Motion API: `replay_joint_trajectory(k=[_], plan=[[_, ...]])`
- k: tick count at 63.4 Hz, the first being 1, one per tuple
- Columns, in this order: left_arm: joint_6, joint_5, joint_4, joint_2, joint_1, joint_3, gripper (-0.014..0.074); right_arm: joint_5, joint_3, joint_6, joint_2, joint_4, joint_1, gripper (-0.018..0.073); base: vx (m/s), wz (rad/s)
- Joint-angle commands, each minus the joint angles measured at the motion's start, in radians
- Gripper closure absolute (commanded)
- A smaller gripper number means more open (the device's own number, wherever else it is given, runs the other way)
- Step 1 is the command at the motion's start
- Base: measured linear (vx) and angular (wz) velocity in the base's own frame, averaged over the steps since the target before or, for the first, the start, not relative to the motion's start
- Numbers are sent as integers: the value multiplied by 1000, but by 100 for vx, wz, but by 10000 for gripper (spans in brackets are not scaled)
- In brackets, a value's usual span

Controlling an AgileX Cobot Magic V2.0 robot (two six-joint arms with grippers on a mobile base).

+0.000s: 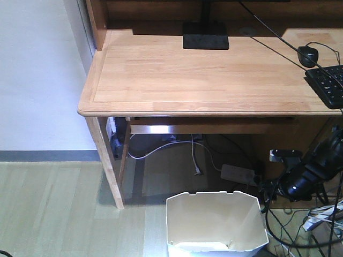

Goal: Move trash bin to bedside with robot
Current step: 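Lower the right gripper down to the rim of the white trash bin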

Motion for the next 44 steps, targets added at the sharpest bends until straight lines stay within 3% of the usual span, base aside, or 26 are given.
replay_joint_trajectory(k=[1, 18, 44], plan=[[-14, -74, -9, -14, -6, 12, 603, -29, -55, -15, 34, 2, 7, 2, 0, 0], [-14, -74, -9, -14, -6, 12, 603, -67, -185, -15, 234, -9, 29, 4, 0, 0], [-14, -74, -9, -14, -6, 12, 603, 79, -441, -15, 471, -16, 31, 25, 0, 0]])
